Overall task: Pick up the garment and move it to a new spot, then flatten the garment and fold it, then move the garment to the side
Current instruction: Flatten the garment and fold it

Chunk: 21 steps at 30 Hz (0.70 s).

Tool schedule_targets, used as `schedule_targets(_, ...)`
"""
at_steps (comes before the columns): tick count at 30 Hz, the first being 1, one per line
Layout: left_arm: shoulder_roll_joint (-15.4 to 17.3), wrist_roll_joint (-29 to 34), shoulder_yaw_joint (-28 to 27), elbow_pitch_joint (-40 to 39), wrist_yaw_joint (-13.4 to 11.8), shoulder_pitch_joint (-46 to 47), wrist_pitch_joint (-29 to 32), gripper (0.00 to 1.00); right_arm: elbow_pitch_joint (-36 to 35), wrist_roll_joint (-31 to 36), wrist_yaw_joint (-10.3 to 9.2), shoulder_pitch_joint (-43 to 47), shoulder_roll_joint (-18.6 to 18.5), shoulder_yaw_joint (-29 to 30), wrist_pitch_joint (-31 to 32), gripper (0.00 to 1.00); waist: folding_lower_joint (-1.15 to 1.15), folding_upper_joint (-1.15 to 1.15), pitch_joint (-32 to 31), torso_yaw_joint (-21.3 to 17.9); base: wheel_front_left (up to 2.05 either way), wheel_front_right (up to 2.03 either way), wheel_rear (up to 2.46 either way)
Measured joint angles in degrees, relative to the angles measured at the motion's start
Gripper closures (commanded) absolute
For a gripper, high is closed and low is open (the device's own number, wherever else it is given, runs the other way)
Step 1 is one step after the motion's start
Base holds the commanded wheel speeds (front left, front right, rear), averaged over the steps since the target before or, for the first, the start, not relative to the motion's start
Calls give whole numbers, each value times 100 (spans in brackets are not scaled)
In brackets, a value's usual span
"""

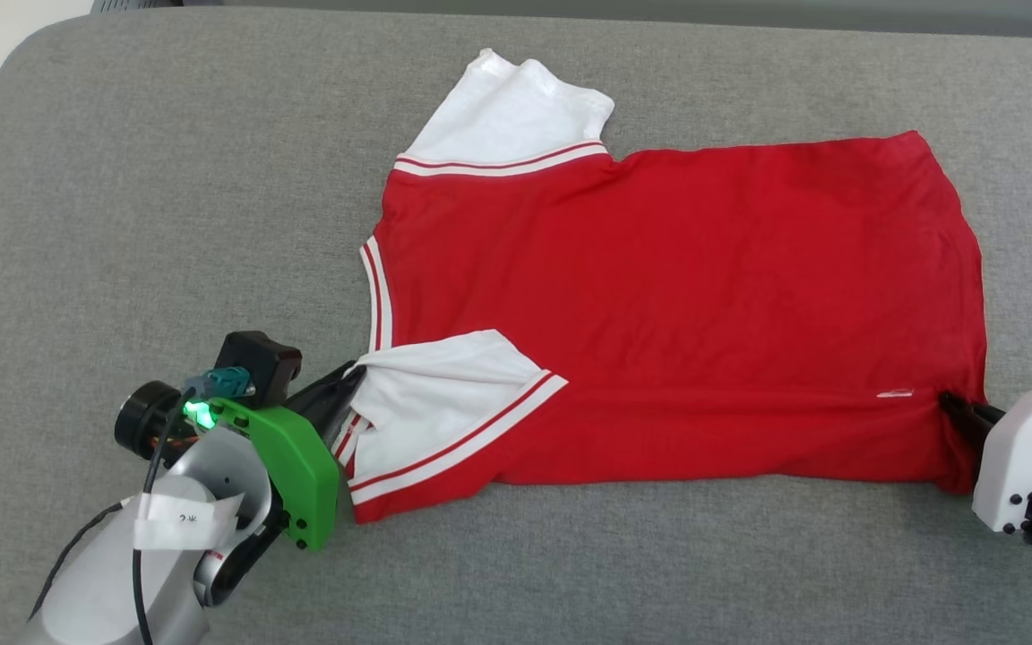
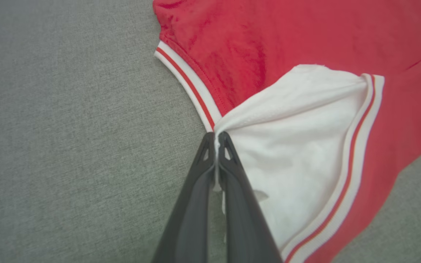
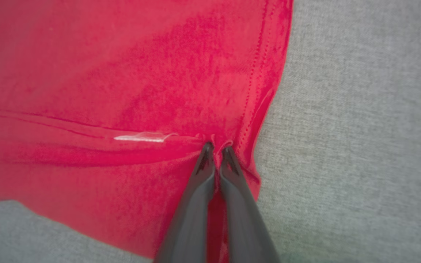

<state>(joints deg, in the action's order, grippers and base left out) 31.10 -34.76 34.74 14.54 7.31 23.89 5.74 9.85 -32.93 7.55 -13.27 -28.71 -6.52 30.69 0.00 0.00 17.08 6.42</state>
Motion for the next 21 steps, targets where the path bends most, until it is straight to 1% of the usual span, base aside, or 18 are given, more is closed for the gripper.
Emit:
schedule_targets(2, -81, -10, 52, 152, 1, 3, -62, 100, 70, 0, 0, -9, -8, -65, -68, 100, 0, 0, -44, 8, 0, 0, 0)
schedule_targets(3, -100, -11, 63, 196, 1, 3, -94, 75, 88, 1, 0, -10, -12, -91, -104, 80, 0, 0, -65, 11, 0, 0, 0)
schedule_targets(4, -123, -10, 70, 250, 1, 5, -145, 39, 114, 4, 0, -10, -16, -110, -160, 53, 0, 0, -96, 15, 0, 0, 0)
schedule_targets(5, -149, -4, 73, 313, -1, 11, -219, 0, 154, 15, 0, -10, -13, -115, -221, 0, 0, 0, -131, 17, 0, 0, 0)
schedule_targets(8, -261, -13, 48, 404, -63, 10, -381, 0, 229, 42, 0, -9, 2, -178, -346, 0, 0, 0, -253, 20, 0, 0, 0)
schedule_targets(11, -332, -62, -23, 447, -181, -9, -564, 0, 252, 44, 0, 4, 33, -214, -504, 0, 0, 0, -408, 18, 0, 0, 0)
schedule_targets(14, -416, -236, -185, 355, -333, -119, -749, 0, 225, 59, 0, 42, 62, -208, -637, 0, 0, 0, -584, 10, 0, 0, 0)
schedule_targets(18, -481, -485, -413, -9, -564, -480, -983, 0, 41, 175, 0, 281, 114, -166, -719, 0, 0, 0, -834, 6, 0, 0, 0)
schedule_targets(21, -482, -627, -538, -345, -833, -833, -996, 0, -160, 298, 0, 510, 163, -127, -668, 0, 0, 0, -995, -6, 0, 0, 0)
